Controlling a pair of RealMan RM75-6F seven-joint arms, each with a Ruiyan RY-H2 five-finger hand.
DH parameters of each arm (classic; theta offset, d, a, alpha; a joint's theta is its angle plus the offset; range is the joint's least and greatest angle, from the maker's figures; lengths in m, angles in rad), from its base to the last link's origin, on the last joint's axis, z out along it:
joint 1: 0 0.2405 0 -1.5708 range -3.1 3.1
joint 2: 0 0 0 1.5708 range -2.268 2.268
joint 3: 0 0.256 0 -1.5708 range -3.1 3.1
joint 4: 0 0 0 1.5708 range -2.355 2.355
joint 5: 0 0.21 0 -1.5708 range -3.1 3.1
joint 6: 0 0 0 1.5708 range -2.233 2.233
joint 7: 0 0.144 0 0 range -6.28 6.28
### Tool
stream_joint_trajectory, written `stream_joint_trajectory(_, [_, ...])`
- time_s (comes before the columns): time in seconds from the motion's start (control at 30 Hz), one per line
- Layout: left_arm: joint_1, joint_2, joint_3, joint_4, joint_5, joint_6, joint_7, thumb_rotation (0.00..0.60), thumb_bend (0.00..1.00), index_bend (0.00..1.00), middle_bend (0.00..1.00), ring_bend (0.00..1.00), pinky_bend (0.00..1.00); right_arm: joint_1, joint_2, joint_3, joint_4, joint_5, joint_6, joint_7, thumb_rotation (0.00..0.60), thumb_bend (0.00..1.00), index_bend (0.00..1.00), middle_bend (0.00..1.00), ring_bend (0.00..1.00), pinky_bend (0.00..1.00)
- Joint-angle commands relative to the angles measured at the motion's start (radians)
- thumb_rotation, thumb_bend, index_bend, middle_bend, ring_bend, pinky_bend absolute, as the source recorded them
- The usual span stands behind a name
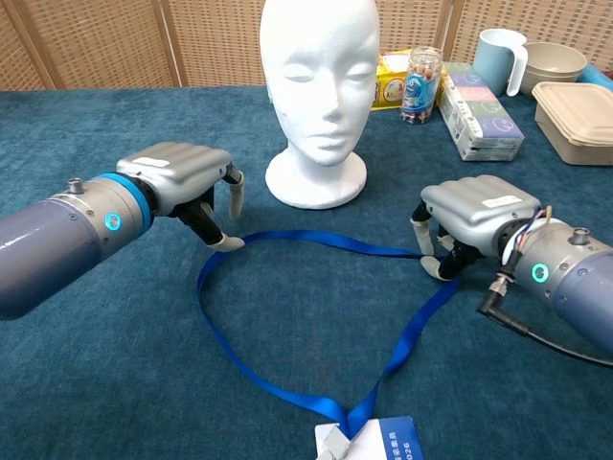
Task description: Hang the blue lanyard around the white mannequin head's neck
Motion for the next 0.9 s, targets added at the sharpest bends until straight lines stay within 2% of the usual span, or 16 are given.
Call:
stream_joint_trajectory(0.03, [-0.021,-0.018,-0.014,0.019,-0.034,-0.009,0.004,0.477,0.24,0.47,1.00,1.00,1.00,-0.001,0.001,0.000,-0.001,0.002,0.000,0.001,0.552,0.48,0.57,0.91,1.00,1.00])
stream_joint_trajectory(0.17, [-0.041,-0.032,-0.030,0.029,-0.068,-0.009,0.003,0.474,0.24,0.48,1.00,1.00,1.00,-0.003,0.000,-0.004,-0.002,0.002,0.000,0.001,0.555,0.48,0.57,0.91,1.00,1.00])
stream_joint_trajectory(0.9, [-0.074,-0.083,0.019,0.103,-0.055,0.025,-0.007,0.483,0.29,0.54,1.00,1.00,1.00,-0.013,0.008,-0.003,0.001,0.012,-0.009,0.020,0.554,0.48,0.57,0.91,1.00,1.00])
